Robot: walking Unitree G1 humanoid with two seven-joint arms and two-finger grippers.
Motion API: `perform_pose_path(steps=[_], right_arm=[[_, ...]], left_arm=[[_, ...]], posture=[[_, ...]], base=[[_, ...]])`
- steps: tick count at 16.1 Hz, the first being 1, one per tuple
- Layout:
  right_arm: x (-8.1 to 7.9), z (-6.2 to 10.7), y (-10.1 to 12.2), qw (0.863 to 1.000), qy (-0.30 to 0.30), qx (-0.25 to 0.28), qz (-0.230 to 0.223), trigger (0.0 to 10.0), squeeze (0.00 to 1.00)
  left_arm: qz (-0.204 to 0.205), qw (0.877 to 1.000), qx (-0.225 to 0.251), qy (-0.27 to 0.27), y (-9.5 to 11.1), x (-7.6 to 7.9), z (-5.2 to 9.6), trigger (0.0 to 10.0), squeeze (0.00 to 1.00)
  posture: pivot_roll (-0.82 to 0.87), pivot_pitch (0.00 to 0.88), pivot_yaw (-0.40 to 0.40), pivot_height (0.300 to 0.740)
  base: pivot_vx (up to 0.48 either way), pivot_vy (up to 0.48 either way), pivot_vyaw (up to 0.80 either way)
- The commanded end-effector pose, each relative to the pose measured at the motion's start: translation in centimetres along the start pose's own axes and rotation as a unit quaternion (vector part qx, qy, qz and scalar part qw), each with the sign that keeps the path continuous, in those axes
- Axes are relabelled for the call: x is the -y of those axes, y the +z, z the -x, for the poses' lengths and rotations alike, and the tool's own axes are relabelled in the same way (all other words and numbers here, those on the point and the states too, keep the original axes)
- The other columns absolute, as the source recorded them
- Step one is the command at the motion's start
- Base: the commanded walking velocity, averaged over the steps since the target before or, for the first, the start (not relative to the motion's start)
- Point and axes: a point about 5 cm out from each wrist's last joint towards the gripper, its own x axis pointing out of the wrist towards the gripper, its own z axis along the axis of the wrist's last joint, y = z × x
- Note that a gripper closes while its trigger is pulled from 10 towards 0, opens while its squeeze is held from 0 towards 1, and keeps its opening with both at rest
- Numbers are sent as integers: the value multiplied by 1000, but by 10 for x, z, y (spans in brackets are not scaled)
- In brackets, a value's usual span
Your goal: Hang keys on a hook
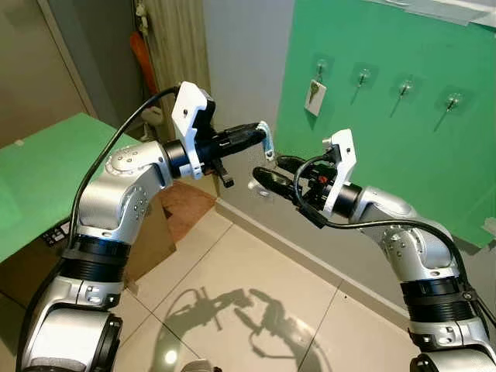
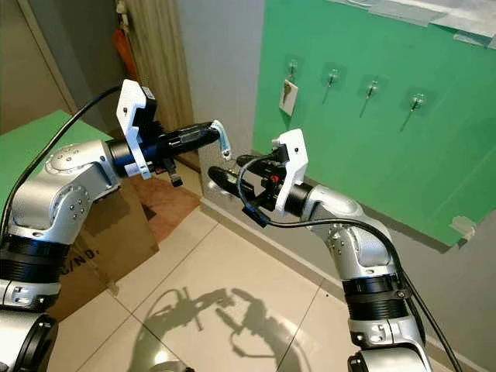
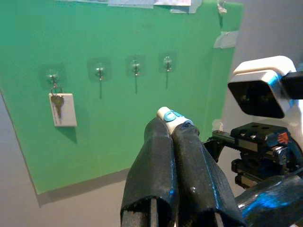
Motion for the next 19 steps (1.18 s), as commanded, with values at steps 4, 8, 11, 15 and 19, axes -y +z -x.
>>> perform_pose_path(steps=[4, 8, 11, 15, 19], right_arm=[[6, 1, 1, 1000, -13, -1, 8, 10000, 0], [10, 2, 1, 1000, -21, 0, 9, 10000, 0], [17, 4, 0, 999, -36, 0, 10, 10000, 0], [21, 4, 0, 999, -46, 3, 11, 10000, 0], [24, 3, 1, 998, -55, 7, 13, 10000, 0]], left_arm=[[-10, 1000, 3, -3, 4, 2, 0, 0, 0], [-8, 1000, 6, -5, 6, 2, 0, 0, 0], [-9, 1000, 7, -8, 6, 3, 0, 0, 0], [-9, 1000, 6, -9, 6, 3, 0, 0, 0], [-9, 1000, 6, -12, 7, 4, 0, 0, 0]], posture=[[52, 0, -7, 740], [51, 0, -7, 740], [52, 0, -8, 740], [52, 0, -8, 740], [53, 0, -8, 740]], base=[[0, 0, 0], [0, 0, 0], [0, 0, 0], [0, 0, 0], [0, 0, 0]])
